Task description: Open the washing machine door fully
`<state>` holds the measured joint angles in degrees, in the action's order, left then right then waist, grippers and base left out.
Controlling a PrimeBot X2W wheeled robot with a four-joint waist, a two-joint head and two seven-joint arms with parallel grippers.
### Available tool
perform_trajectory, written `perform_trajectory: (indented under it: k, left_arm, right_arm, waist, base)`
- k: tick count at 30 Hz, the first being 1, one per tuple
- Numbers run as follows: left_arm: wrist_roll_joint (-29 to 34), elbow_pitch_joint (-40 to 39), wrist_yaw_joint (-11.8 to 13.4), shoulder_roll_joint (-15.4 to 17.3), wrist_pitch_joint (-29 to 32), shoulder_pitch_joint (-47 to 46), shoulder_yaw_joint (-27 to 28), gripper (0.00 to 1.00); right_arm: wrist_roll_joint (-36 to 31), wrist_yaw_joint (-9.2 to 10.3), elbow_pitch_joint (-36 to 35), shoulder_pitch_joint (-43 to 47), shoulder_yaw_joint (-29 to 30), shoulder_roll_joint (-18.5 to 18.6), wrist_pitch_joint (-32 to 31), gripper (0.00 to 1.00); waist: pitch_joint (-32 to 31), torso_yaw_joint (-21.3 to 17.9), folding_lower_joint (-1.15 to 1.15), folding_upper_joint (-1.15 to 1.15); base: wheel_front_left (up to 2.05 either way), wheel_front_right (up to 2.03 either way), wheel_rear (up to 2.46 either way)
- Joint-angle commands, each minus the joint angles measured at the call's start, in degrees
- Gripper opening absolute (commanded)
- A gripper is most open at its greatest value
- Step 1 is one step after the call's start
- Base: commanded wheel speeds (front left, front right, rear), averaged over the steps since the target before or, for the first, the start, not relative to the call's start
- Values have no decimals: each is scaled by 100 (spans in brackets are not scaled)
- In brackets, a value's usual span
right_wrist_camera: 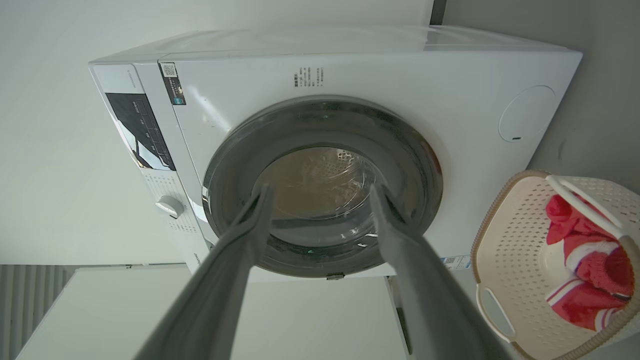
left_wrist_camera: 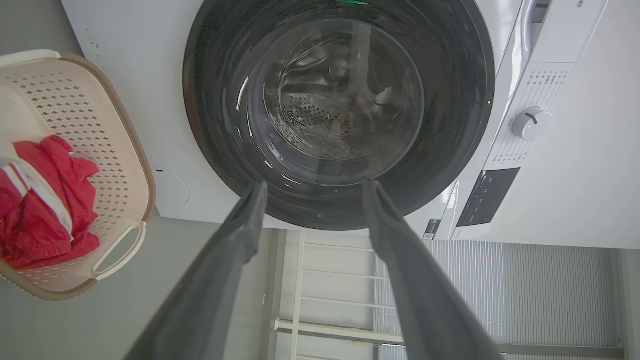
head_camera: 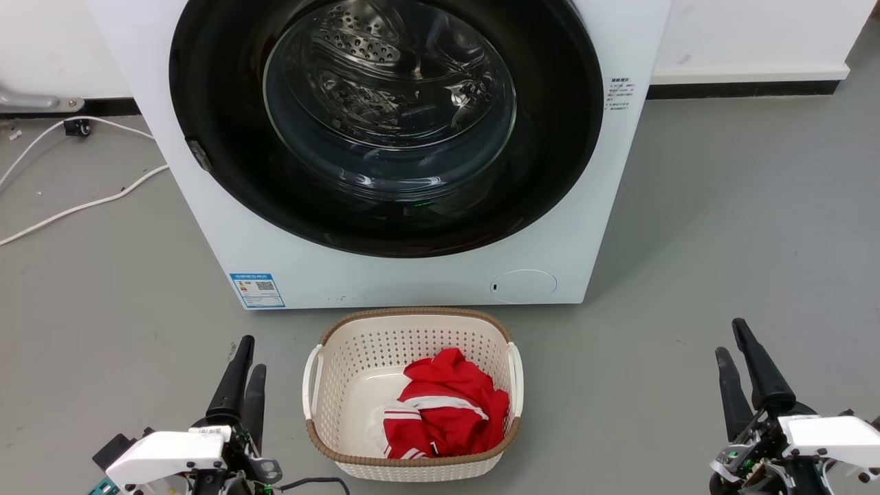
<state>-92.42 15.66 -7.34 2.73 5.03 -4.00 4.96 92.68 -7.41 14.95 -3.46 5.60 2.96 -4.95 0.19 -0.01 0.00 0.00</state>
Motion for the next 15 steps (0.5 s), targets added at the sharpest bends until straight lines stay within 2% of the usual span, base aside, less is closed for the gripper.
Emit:
perform_trajectory:
  k: [1,8,15]
  left_arm:
    - [-19,-137,-6,16,-59,-140,-55,100]
    - [321,-291,-7,17,-266,-161,-170,100]
    - [1087,-463,-8,18,-442,-146,-141,100]
  right_arm:
    - [-68,-7,-159,-81,-22,15,66,100]
    - [-509,-7,-331,-11,-74,13,258,100]
    - [-1533,-8,-595,24,-174,12,434,100]
  waist:
    - [1,-1,0,0]
    - [-2,5,0,0]
    - [-2,4,0,0]
  base:
    - [0,0,0]
    - [0,0,0]
    - [0,0,0]
